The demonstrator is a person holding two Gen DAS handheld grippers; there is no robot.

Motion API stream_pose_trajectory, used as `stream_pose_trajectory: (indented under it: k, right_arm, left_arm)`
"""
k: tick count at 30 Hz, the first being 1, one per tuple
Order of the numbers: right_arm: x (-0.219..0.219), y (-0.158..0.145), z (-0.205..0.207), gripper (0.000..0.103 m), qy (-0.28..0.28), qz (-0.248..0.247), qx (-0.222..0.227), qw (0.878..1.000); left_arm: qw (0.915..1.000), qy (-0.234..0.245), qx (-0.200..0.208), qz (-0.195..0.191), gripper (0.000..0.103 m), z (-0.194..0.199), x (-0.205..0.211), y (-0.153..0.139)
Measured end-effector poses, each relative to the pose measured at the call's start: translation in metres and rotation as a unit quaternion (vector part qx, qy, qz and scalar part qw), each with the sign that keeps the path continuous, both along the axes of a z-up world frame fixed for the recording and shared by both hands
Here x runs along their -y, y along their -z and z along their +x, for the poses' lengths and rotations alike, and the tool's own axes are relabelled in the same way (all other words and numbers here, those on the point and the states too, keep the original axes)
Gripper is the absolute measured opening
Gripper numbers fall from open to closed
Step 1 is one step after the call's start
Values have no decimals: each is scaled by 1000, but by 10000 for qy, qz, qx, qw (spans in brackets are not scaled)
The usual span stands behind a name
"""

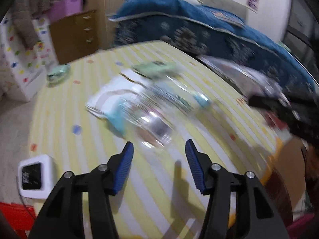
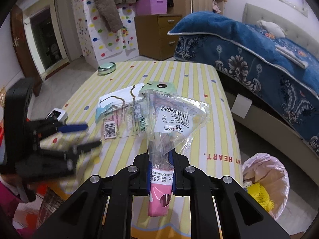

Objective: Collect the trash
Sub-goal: 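Grasp the clear plastic packet with the left tool while the right holds its bag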

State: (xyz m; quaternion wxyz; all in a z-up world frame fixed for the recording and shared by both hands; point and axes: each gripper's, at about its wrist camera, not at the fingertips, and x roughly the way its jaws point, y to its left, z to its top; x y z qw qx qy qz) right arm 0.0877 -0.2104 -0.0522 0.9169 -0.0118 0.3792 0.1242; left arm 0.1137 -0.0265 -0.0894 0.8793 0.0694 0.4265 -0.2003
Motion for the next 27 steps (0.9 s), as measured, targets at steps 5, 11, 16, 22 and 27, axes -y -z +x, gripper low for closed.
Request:
stream_pose_trajectory:
  k: [5, 11, 16, 22, 27]
  right_arm:
    - [5, 1, -3, 14, 62, 45, 1, 10000]
    - [15, 1, -8, 14, 158, 45, -35, 9999]
    - [24, 3, -10, 14, 244, 55, -71, 9997]
    - [28, 4, -12, 14, 308, 109, -62, 9994]
    - [29, 3, -17, 14, 308, 164, -46, 9994]
  left_arm:
    - [9975, -521, 116, -466, 53, 37, -16, -13]
    - [9991, -34, -42, -420, 69, 71, 4, -1]
    - [9991, 315, -223, -191, 70, 77, 15, 14]
    - [9955, 775, -338, -419, 70, 53, 11, 14]
    - [9922, 1082, -436, -437, 70, 23, 15, 11]
